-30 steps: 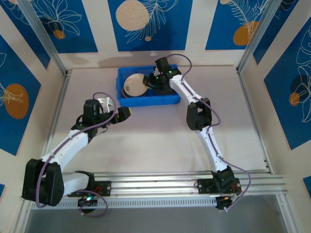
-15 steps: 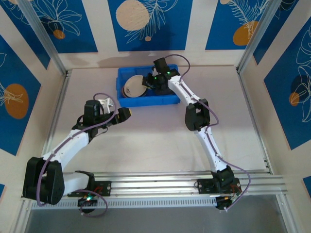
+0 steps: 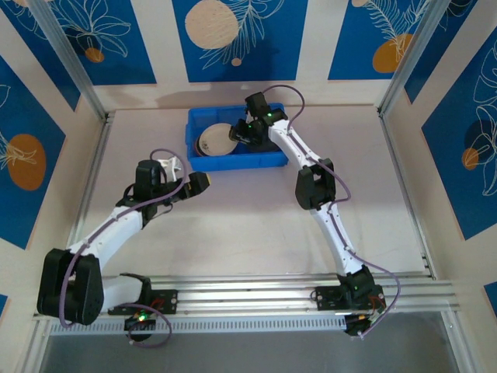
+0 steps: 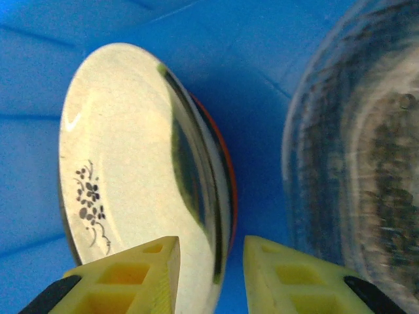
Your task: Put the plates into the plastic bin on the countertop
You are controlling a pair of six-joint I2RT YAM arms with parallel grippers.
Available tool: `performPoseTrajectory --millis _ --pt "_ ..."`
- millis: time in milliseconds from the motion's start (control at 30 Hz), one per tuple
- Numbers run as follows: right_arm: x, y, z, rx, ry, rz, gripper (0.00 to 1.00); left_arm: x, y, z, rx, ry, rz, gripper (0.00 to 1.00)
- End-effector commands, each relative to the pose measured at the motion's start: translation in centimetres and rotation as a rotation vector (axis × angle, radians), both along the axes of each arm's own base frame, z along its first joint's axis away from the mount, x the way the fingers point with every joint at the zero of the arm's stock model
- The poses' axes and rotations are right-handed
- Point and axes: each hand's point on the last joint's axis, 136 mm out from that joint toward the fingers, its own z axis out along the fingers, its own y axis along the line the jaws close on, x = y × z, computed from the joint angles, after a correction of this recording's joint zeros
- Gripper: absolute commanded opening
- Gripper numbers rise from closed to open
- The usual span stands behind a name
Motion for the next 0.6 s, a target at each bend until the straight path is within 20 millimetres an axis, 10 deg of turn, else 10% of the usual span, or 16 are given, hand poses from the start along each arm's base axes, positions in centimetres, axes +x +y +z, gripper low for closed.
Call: performPoseTrajectory --millis 0,567 --pt "-0.6 -0.7 4.1 -0.017 -0.054 0.013 0.32 0.5 0.1 0.2 -0.015 -0.012 0.01 1.0" --pt "-0.6 0.2 0.5 0.009 0.009 0.024 0.14 0.6 0.2 -0.8 -0.004 0.01 0.018 1.0"
